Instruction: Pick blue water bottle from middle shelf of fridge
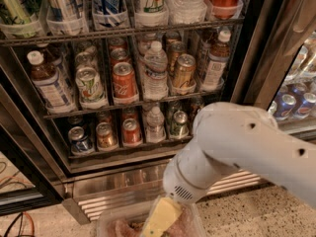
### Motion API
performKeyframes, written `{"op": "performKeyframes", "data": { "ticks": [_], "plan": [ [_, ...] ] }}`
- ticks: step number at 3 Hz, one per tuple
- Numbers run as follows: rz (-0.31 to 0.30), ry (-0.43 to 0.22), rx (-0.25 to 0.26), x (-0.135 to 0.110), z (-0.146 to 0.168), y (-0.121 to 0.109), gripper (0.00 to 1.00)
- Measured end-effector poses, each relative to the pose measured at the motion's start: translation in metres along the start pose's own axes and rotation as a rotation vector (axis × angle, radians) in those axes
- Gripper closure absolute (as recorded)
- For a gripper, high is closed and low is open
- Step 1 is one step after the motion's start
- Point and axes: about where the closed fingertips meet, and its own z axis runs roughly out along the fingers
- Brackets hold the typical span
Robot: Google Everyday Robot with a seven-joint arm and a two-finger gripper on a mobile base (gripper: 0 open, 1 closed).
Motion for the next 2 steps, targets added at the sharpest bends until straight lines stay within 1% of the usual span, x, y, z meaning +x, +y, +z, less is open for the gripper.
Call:
{"op": "performKeyframes", "data": {
  "ticks": [1,2],
  "plan": [
    [0.054,-0.061,-0.014,-0.016,0.042,0.011,0.00],
    [0.107,-0.088,0.065,-0.030,0.067,0.005,0.00]
  ]
}}
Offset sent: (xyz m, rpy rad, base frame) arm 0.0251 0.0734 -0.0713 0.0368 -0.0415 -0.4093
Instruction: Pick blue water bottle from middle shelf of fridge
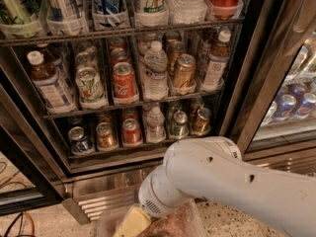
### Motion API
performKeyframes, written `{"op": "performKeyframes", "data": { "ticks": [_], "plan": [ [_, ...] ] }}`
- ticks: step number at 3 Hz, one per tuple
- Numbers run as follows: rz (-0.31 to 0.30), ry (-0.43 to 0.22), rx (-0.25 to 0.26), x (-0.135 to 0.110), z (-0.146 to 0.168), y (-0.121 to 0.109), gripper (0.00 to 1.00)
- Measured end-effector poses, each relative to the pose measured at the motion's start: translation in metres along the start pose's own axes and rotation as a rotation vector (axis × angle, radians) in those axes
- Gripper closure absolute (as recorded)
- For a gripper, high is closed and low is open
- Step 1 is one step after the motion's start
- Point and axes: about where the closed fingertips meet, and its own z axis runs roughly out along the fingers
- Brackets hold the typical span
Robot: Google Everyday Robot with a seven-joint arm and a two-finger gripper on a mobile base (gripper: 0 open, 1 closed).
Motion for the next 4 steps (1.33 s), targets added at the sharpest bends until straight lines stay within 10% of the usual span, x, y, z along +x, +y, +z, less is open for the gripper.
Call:
{"op": "performKeyframes", "data": {
  "ticks": [2,4],
  "plan": [
    [0.078,-0.028,0.023,-0.007,0.000,-0.005,0.00],
    [0.088,-0.213,-0.063,-0.041,0.057,0.001,0.00]
  ]
}}
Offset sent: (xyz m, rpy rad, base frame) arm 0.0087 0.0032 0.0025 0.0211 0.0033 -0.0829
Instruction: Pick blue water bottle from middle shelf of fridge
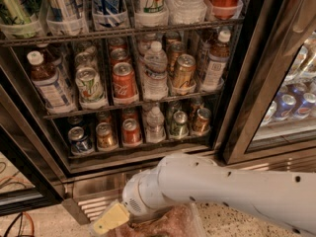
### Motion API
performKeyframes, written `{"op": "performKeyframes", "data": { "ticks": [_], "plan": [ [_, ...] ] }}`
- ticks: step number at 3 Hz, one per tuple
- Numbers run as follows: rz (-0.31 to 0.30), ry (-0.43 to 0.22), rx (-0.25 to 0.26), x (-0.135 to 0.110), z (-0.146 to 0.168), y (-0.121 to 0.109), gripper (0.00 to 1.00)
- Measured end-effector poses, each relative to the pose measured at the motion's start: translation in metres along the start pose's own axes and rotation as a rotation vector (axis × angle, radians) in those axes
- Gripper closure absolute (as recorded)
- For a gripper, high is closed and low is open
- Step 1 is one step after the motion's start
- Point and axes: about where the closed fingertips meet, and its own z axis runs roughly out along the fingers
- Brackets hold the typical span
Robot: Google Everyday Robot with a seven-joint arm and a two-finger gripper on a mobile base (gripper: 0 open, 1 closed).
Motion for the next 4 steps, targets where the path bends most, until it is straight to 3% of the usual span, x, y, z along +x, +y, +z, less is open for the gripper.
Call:
{"op": "performKeyframes", "data": {
  "ticks": [1,2,3,4],
  "plan": [
    [0.016,-0.162,0.049,-0.036,0.021,-0.021,0.00],
    [0.016,-0.162,0.049,-0.036,0.021,-0.021,0.00],
    [-0.010,-0.260,0.094,-0.059,0.030,-0.020,0.00],
    [-0.048,-0.371,0.183,-0.095,0.024,-0.023,0.00]
  ]
}}
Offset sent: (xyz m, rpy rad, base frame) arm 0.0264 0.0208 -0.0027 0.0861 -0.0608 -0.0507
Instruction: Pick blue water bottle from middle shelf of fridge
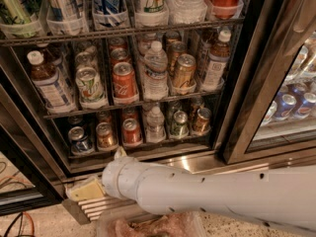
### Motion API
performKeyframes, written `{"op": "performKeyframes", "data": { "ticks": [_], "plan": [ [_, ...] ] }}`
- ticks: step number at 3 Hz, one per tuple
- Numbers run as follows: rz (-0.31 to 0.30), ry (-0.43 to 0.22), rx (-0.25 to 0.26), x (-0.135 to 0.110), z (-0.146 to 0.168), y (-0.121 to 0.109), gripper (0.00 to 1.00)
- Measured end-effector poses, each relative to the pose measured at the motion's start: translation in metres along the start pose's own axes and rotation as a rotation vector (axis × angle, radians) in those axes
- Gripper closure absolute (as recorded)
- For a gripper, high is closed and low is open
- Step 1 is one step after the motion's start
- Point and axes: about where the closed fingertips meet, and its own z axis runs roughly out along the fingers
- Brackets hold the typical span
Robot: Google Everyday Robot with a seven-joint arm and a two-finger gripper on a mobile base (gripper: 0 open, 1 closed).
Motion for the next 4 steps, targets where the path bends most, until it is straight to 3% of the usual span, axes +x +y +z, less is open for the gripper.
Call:
{"op": "performKeyframes", "data": {
  "ticks": [1,2,4],
  "plan": [
    [-0.026,-0.136,0.094,-0.040,0.007,-0.017,0.00],
    [-0.026,-0.136,0.094,-0.040,0.007,-0.017,0.00],
    [-0.046,-0.328,0.010,-0.083,0.063,0.011,0.00]
  ]
}}
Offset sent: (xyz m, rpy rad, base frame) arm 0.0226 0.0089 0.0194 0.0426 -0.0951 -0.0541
